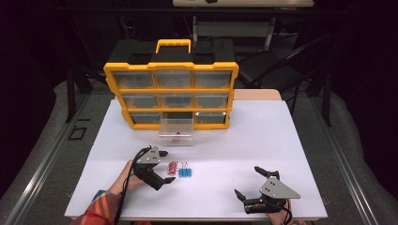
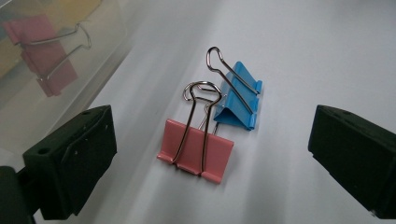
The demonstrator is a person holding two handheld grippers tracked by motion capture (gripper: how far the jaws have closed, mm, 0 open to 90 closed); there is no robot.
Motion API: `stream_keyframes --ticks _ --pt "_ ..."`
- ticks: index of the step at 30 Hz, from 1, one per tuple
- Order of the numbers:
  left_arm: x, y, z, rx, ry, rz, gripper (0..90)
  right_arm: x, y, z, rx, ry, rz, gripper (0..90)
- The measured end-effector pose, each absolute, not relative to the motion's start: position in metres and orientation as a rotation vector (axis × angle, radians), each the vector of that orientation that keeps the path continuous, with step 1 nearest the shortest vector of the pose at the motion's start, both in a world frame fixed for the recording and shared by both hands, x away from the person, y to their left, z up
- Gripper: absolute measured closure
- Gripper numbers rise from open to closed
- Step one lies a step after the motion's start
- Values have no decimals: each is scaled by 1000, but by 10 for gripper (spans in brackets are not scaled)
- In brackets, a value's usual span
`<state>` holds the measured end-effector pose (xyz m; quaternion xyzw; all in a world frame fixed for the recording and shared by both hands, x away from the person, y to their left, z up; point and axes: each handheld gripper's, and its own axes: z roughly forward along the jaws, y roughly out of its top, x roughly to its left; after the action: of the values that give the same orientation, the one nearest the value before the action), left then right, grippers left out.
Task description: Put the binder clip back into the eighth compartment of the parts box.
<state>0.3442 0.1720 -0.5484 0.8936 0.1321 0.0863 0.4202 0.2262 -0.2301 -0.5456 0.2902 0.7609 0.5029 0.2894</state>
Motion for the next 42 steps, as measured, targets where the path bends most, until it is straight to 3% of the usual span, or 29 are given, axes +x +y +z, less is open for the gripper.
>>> stream_keyframes --ticks 26,42 --pt "366 167 -562 2353 205 138 456 227 -229 -547 778 2049 1339 6" --pt "365 175 -559 2340 206 141 498 226 -229 -546 771 2044 1338 6"
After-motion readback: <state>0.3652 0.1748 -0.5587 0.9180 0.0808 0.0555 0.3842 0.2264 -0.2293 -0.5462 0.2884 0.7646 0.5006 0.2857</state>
